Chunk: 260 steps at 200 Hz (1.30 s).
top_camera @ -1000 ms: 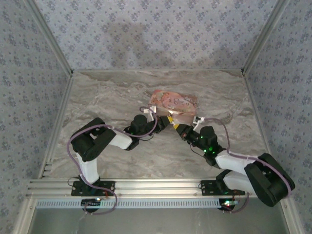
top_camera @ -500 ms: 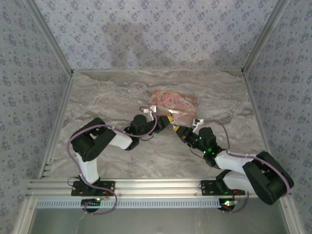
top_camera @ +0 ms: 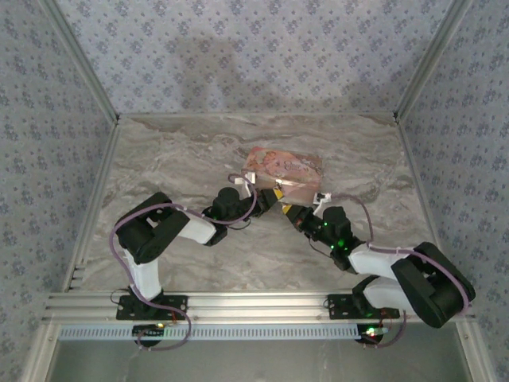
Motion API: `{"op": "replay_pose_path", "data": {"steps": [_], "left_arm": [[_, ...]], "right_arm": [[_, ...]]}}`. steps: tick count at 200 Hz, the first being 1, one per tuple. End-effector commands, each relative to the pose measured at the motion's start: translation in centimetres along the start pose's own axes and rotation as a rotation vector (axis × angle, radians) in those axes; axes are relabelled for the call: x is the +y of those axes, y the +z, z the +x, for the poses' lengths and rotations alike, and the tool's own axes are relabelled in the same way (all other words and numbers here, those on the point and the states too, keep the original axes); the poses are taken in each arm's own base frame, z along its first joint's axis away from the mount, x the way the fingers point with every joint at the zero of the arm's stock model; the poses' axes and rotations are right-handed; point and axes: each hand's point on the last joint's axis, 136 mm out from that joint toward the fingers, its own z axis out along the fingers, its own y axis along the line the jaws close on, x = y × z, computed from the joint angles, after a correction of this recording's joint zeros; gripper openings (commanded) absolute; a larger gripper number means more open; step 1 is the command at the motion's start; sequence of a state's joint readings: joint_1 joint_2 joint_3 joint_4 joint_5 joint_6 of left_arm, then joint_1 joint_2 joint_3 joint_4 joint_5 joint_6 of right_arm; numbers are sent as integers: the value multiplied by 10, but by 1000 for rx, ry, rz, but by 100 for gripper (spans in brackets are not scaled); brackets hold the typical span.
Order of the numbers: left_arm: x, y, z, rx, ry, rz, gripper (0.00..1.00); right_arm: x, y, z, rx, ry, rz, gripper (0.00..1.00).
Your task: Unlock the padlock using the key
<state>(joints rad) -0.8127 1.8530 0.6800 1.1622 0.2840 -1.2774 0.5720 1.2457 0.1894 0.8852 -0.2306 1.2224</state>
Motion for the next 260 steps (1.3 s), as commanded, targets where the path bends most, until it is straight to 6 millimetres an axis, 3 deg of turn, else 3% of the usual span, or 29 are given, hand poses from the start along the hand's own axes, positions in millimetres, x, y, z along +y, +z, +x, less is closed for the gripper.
{"op": "replay_pose_path", "data": {"steps": [1,144,216,260], "left_arm": [[-40,3,-7,-22,36,138,5],[-40,5,-4,-17,27,150,5],[-41,6,1,-7,17,160,5],[-44,7,1,-8,11,180,4]], "right_arm": [[19,4,-11,-36,-27,-52,0],[20,-2,-17,-66,-37,-49,0],[32,2,-26,-90,-33,-93,0],[45,3,-30,-80,61,-150,0]]}}
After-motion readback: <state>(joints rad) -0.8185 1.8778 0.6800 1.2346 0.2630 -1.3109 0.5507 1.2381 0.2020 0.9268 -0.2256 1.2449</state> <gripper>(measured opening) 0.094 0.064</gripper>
